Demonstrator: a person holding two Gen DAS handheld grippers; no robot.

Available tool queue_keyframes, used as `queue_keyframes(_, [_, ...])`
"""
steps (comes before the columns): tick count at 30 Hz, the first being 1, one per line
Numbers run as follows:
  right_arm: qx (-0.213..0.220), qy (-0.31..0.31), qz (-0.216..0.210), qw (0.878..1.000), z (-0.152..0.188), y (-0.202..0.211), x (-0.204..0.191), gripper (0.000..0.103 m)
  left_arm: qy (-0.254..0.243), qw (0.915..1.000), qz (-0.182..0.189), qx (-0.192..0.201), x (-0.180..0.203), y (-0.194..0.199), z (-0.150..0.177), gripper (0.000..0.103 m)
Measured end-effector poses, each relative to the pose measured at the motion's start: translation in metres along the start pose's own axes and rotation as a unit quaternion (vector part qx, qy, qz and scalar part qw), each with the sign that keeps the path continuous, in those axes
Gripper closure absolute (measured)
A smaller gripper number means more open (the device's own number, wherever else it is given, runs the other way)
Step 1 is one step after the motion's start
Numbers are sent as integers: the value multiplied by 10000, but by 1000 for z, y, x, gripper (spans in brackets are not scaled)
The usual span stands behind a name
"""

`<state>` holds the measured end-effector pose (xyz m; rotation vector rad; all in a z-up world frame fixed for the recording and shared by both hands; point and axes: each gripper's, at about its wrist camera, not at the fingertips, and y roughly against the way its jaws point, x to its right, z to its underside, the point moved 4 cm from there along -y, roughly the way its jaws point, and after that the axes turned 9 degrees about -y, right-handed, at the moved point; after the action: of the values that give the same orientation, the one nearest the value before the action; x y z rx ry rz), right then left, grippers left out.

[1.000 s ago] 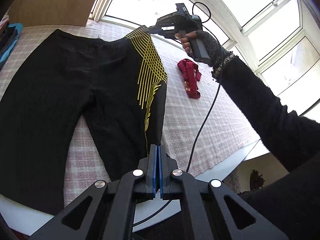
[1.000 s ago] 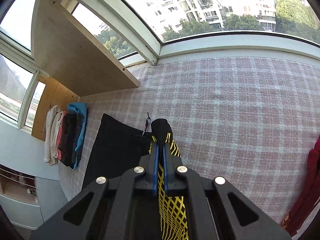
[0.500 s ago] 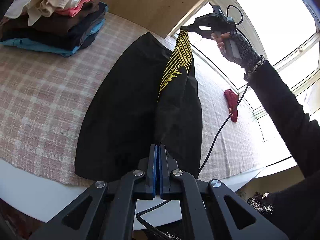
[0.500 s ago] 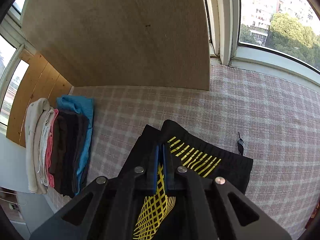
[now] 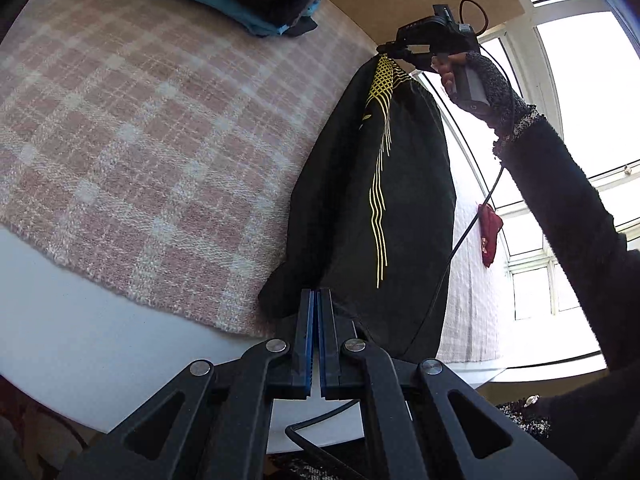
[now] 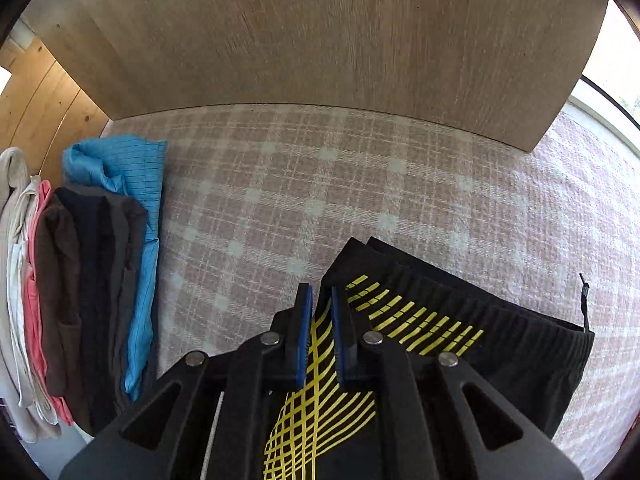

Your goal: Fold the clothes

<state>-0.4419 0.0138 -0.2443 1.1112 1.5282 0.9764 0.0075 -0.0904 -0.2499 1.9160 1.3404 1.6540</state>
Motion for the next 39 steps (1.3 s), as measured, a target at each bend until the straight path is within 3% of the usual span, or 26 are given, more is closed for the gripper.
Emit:
queue_keyframes(5, [-110,516,-59,9986,49,16,-1,86,-168,9997,-156,98,2,10,1,102])
queue_keyframes(12, [-265,1235,-141,9919,118,39,-3,86,-382,9986,-368,-65,-3,11,-2,100])
queue_keyframes(15, [-409,1457,39,9885,145,13,-13,85,-396,9982,-417,-146,-8,20,-7,100])
queue_keyframes(17, [-177,1503,-38,9885,148,14,-23,85,-472,9980,-380,-182,-5,25,-11,99])
queue_keyframes(20, [-254,1427,-461,9884,156,20,-34,85,-901,9939,-538,-343,8,16,-20,82])
queue_keyframes(25, [471,917,-351,9940,155,75,14,85,-1496,9850,-620,-595,25,-3,-35,81])
queue_keyframes(27, [392,847,-282,9952,165,86,29,85,-1680,9812,-710,-632,24,-1,-36,81])
queue_keyframes(32, [45,804,-110,9967,220,79,46,85,-1941,9761,-549,-809,9,16,-35,81])
queue_keyframes(35, [112,527,56,9985,258,83,63,85,-2205,9681,-444,-1103,8,14,-38,81])
queue_keyframes(39, [352,-19,219,9991,304,101,92,85,-2629,9529,-382,-1465,23,0,-30,69])
